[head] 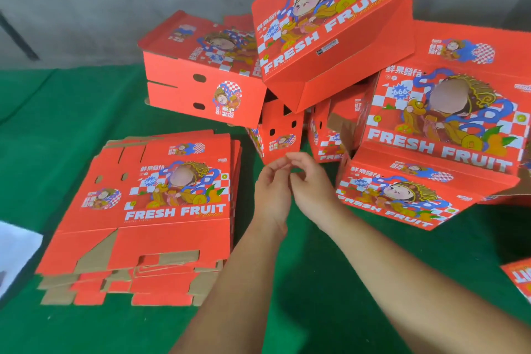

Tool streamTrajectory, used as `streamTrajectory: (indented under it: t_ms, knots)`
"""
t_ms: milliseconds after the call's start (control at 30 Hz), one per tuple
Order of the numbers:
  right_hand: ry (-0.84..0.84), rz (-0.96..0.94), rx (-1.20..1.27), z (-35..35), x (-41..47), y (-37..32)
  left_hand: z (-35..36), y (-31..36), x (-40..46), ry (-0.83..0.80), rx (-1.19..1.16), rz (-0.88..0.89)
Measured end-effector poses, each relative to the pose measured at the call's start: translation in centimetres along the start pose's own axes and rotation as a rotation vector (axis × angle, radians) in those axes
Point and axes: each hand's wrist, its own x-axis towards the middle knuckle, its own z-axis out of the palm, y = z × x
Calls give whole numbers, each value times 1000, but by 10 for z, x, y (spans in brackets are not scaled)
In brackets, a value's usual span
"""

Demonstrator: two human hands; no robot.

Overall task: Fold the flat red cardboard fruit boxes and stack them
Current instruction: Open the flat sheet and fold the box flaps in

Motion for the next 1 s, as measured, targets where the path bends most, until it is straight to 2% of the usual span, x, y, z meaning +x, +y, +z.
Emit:
streamTrajectory:
  t_ms: [100,200,267,300,367,433,500,600,667,767,800,867,933,1000]
  knots:
    - [-103,173,-33,45,-19,26,-44,-30,-3,95,-4,-45]
    - [-260,500,92,92,-47,43,-96,-54,-5,288,127,45]
    - [-389,719,135,117,-69,45,-135,-69,-8,486,404,138]
    - [-447,756,106,129,-78,45,-156,-77,-9,543,592,141]
    - [-476,777,87,145,-88,48,-189,-93,-8,479,992,104]
    - [-420,804,142,153,-89,50,-208,-107,-8,316,1171,75]
    - [-346,869,239,151,-83,47,-210,-112,-13,262,1171,79]
    - [-222,898,325,144,-71,51,-202,-112,-21,237,1289,293]
    - [-164,876,334,136,-67,54,-200,-112,-23,235,1288,465]
    - [-96,817,422,107,-70,60,-197,-113,-28,292,1277,563]
    - [-49,778,474,90,-71,62,-198,-113,-29,346,1292,535]
    - [87,701,560,51,-71,65,-208,-113,-34,464,1300,351]
    - [195,660,553,13,-72,66,-221,-119,-43,429,1312,126]
    - [268,630,505,-14,-74,66,-229,-132,-54,378,1250,20]
